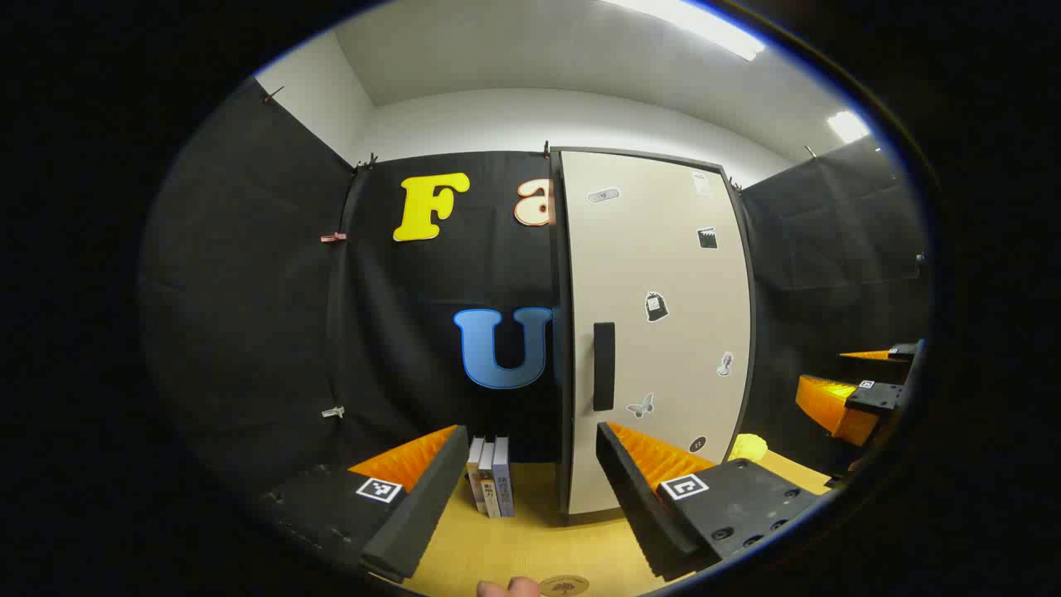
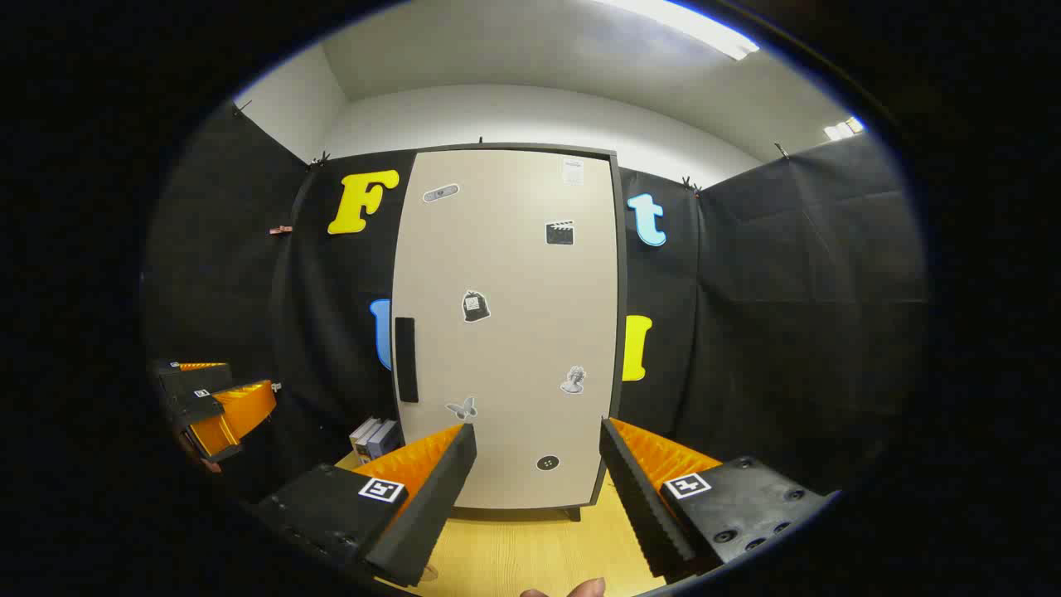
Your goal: Open the cabinet door with the right hand, grasp the bottle in the cabinet with the left hand and place it on the coaster, then close the cabinet door with the right hand.
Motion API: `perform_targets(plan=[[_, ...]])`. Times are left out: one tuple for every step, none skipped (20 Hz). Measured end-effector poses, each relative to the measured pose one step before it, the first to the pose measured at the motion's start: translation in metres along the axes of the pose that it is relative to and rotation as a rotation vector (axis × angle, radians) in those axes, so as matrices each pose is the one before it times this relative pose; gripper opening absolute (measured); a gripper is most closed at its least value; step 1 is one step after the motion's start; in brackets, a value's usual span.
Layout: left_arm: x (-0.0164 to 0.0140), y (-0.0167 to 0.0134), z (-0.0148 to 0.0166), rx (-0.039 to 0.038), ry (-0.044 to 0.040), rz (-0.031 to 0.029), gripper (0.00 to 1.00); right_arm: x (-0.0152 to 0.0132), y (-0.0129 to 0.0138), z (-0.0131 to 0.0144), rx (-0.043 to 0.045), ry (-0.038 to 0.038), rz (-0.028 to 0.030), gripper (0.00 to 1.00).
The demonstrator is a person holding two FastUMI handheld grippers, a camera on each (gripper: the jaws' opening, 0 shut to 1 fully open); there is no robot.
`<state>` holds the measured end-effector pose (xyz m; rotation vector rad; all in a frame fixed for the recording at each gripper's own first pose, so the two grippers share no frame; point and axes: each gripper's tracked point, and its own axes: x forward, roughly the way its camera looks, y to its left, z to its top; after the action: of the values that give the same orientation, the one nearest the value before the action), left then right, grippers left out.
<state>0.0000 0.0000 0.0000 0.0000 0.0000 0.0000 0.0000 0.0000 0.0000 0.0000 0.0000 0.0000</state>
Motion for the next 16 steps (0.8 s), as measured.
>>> perform_targets(plan=[[0.00123,-0.00135,-0.00098,-0.00139,-0.00056,-0.00206,0.97,0.00229,-0.00040,-0.00170,0.00399,0.00277,0.00167,0.98],[0.00081,-0.00071,-0.00010,-0.00219,0.00128,-0.00144,0.97,0.00125,-0.00048,0.00018,0.00244,0.00161,-0.00067,0.98],[0.00086,-0.00086,-0.00188,-0.00074,0.00294,-0.00082,0.97,0.00071,-0.00065,-0.00058,0.00106,0.00254,0.00169,0.98],[0.00030,-0.00042,-0.00095,0.00060,0.00282,-0.00020,0.97,0.00037,-0.00004,-0.00033,-0.00145,0.00240,0.00047,0.98],[0.00062,-0.00130,-0.00078,0.00095,0.00360,-0.00192,0.98,0.00169,-0.00018,-0.00162,-0.00178,0.00126,-0.00142,0.98],[0.00041,-0.00057,0.00048,0.00206,-0.00011,-0.00006,0.98,0.00017,-0.00067,0.00043,0.00050,-0.00103,-0.00231,0.98],[0.00026,-0.00116,-0.00104,0.00149,-0.00007,-0.00049,0.98,0.00076,-0.00003,-0.00038,0.00319,-0.00062,-0.00277,0.98],[0.00025,-0.00105,0.00050,-0.00023,-0.00024,-0.00030,0.98,0.00063,-0.00043,-0.00039,0.00400,0.00062,-0.00066,0.98],[0.00030,-0.00029,-0.00005,-0.00112,-0.00113,-0.00003,0.98,0.00039,-0.00087,-0.00014,0.00297,-0.00003,-0.00104,0.98],[-0.00091,-0.00118,0.00095,-0.00009,-0.00064,-0.00113,0.97,-0.00006,-0.00150,0.00038,0.00152,-0.00092,-0.00175,0.98],[0.00080,-0.00072,-0.00048,0.00214,0.00030,0.00000,0.97,0.00008,-0.00109,0.00006,0.00021,-0.00025,-0.00259,0.98],[-0.00062,0.00005,0.00008,0.00270,0.00034,0.00071,0.98,0.00013,-0.00034,-0.00012,0.00064,0.00007,-0.00206,0.98],[0.00086,-0.00039,-0.00053,0.00175,0.00039,0.00003,0.98,0.00035,-0.00030,-0.00085,0.00030,0.00204,-0.00113,0.98],[-0.00023,-0.00072,-0.00006,0.00031,0.00051,0.00031,0.98,0.00107,-0.00005,-0.00055,-0.00013,0.00108,-0.00120,0.98],[0.00064,-0.00101,-0.00155,-0.00048,0.00076,-0.00091,0.97,0.00054,0.00000,-0.00063,-0.00058,0.00148,-0.00071,0.98],[-0.00016,-0.00022,0.00047,0.00014,0.00063,0.00086,0.98,0.00024,-0.00015,-0.00013,-0.00084,-0.00075,-0.00155,0.98]])
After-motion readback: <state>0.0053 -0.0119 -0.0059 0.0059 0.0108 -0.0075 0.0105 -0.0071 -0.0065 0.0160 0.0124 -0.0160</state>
